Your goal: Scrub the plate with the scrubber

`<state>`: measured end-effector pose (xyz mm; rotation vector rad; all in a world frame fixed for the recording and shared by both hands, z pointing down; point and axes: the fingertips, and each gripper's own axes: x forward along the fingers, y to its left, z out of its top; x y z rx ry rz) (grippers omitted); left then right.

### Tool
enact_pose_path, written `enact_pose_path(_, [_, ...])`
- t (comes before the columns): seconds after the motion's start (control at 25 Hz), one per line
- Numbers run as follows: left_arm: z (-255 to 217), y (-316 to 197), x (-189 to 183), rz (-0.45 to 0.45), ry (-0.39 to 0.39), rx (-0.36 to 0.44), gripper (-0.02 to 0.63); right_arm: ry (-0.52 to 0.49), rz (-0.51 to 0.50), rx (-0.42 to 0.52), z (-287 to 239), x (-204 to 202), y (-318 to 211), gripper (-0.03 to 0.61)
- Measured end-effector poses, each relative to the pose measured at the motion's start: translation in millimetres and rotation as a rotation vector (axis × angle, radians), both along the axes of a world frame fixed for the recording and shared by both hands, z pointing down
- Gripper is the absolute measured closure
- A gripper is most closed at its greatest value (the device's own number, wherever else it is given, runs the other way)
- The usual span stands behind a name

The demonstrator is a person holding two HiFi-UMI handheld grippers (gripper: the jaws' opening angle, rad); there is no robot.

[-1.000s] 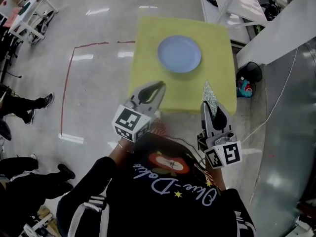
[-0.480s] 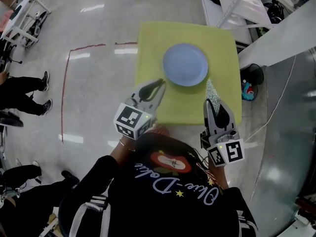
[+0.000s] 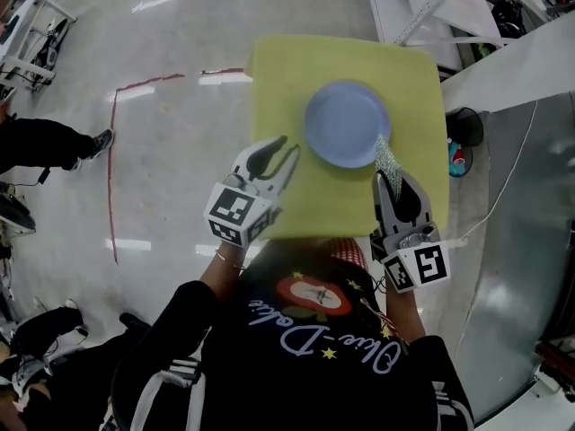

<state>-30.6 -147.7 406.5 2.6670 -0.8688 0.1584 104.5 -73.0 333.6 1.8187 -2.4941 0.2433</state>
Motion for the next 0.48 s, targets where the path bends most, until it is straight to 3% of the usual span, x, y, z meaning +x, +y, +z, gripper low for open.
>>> enact_pose_path(0.48, [70,-32,21,0.019,-0.049,-0.122,0.5,0.1,-0.067,-0.129,57,15,-57,0.52])
